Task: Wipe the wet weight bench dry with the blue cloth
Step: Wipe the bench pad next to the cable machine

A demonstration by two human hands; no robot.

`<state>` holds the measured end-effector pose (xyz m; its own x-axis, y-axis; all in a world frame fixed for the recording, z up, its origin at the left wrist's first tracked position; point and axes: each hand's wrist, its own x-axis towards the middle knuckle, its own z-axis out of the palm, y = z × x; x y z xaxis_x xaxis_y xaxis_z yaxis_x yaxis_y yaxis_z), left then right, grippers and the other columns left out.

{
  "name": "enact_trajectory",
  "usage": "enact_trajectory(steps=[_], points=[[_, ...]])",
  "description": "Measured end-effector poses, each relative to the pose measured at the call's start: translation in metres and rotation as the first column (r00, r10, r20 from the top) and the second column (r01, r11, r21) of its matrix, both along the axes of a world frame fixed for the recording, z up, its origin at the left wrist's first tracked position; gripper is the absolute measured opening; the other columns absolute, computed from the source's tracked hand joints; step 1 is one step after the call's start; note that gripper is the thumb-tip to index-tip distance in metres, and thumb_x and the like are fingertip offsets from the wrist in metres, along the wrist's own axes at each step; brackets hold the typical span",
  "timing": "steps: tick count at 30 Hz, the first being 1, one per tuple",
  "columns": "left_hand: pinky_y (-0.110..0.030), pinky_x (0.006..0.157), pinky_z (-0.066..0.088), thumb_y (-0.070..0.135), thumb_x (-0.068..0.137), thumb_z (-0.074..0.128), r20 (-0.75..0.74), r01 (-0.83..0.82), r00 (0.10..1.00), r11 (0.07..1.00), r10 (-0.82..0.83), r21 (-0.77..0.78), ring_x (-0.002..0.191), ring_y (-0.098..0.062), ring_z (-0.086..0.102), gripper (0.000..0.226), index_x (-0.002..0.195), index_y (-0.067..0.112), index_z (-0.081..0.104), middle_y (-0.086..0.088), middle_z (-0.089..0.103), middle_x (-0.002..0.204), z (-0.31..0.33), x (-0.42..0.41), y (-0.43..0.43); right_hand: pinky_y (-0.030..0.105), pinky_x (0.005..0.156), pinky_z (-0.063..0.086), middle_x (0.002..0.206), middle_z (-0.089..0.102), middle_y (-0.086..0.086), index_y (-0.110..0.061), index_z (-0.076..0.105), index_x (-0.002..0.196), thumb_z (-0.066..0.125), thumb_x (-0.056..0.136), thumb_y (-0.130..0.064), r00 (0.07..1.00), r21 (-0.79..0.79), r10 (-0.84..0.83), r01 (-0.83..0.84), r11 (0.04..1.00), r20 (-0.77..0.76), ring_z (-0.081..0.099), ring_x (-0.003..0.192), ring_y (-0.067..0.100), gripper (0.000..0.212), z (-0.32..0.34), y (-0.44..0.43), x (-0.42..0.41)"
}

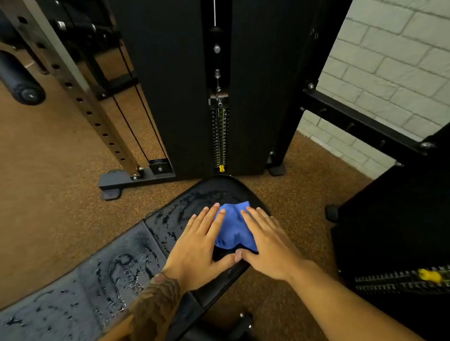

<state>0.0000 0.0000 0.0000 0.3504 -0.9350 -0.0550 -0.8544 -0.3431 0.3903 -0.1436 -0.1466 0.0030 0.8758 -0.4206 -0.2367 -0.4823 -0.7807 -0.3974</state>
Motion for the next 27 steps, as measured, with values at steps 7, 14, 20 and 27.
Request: enact_trajectory(steps=[7,14,20,27], points=[[-0.038,0.122,0.002,0.082,0.082,0.034,0.034,0.005,0.999,1.000,-0.004,-0.018,0.150,-0.013,-0.005,0.099,0.155,0.024,0.000,0.005,-0.003,0.162,-0.017,0.003,-0.002,0.041,0.119,-0.002,0.159,-0.006,-0.005,-0.027,0.004,0.151,0.053,0.088,-0.052,0.989,-0.119,0.091,-0.077,0.990,0.119,-0.013,0.146,0.015,0.083,-0.022,-0.003,0.009],[-0.036,0.121,-0.002,0.081,0.083,0.035,0.057,-0.177,0.982,0.984,0.178,-0.028,0.150,-0.013,-0.006,0.097,0.155,0.021,0.007,0.004,-0.001,0.163,-0.011,-0.009,0.048,0.040,0.119,0.010,0.154,0.028,-0.006,-0.022,0.037,0.144,0.058,0.092,-0.031,0.955,-0.071,0.084,-0.067,0.995,0.283,0.007,0.144,0.011,0.057,-0.030,0.006,0.016],[-0.042,0.119,0.004,0.080,0.085,0.034,0.056,-0.315,0.948,0.949,0.314,0.015,0.151,-0.020,0.003,0.097,0.155,0.016,0.014,0.000,0.008,0.163,-0.024,-0.041,0.085,0.038,0.120,0.011,0.153,0.033,0.001,-0.017,0.040,0.142,0.057,0.091,-0.029,0.960,-0.059,0.067,-0.052,0.997,0.273,0.012,0.146,0.016,0.055,-0.032,0.010,0.017],[-0.045,0.118,0.007,0.084,0.081,0.034,0.091,-0.411,0.910,0.908,0.404,0.078,0.149,-0.026,0.011,0.103,0.151,0.009,0.027,-0.006,0.018,0.161,-0.030,-0.069,0.082,0.037,0.119,0.013,0.155,0.027,0.005,-0.018,0.038,0.140,0.058,0.089,-0.030,0.961,-0.064,0.040,-0.024,0.998,0.275,0.010,0.146,0.018,0.057,-0.034,0.015,0.019]])
